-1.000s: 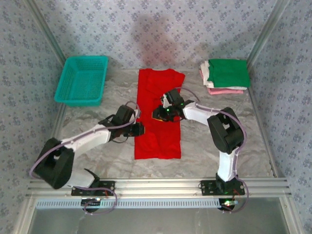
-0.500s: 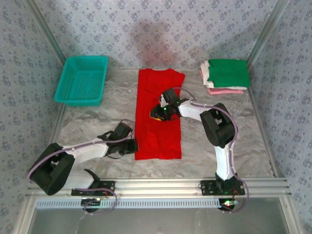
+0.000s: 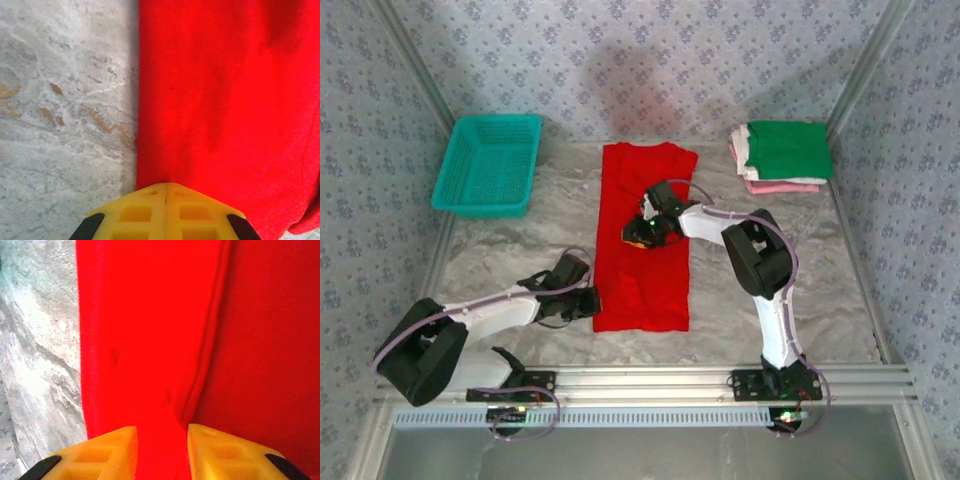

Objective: Fold and stack the t-shirts

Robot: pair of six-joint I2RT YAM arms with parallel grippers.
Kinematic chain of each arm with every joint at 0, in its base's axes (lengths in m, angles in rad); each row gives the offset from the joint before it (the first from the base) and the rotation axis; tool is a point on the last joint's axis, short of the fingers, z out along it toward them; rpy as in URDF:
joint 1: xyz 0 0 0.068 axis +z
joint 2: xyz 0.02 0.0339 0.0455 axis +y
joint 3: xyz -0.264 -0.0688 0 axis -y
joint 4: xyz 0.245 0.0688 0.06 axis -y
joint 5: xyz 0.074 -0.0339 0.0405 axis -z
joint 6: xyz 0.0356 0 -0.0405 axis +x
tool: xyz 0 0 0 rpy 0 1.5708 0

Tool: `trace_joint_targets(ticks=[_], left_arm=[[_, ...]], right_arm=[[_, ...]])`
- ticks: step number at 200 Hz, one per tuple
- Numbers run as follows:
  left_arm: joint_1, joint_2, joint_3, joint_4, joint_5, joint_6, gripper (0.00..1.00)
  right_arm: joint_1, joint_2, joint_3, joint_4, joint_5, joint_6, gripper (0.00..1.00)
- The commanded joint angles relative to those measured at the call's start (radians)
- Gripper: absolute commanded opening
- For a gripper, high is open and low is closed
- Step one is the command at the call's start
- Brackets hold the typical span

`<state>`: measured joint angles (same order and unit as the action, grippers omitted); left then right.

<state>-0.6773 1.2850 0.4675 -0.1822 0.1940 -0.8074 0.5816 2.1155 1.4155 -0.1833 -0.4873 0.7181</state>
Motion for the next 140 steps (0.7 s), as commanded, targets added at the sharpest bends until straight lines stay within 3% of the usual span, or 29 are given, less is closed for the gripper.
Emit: trace_joint_targets(ticks=[1,47,76,140], left_arm=[[-0.017,0.060,-0.038,-0.095,-0.035,-0.011,0.00],[-0.017,0.062,-0.040,-0.095,-0.043,-0.012,0.00],[-0.017,0.054,-0.038,-0.109,-0.048,-0.013,0.00],[-0.017,0.034,-0.059,-0.124,-0.048,-0.023,0.00]], right_arm=[[0.007,0.029,0.031,-0.009,-0.019,0.011,0.33],[-0.002,0.047,0.034,0.003,-0.014,0.027,0.22],[-0.006,0.038,0.016,-0.030,0.031,0.029,0.31],[0.000,0.042,0.036,-0.058,0.055,0.020,0.31]])
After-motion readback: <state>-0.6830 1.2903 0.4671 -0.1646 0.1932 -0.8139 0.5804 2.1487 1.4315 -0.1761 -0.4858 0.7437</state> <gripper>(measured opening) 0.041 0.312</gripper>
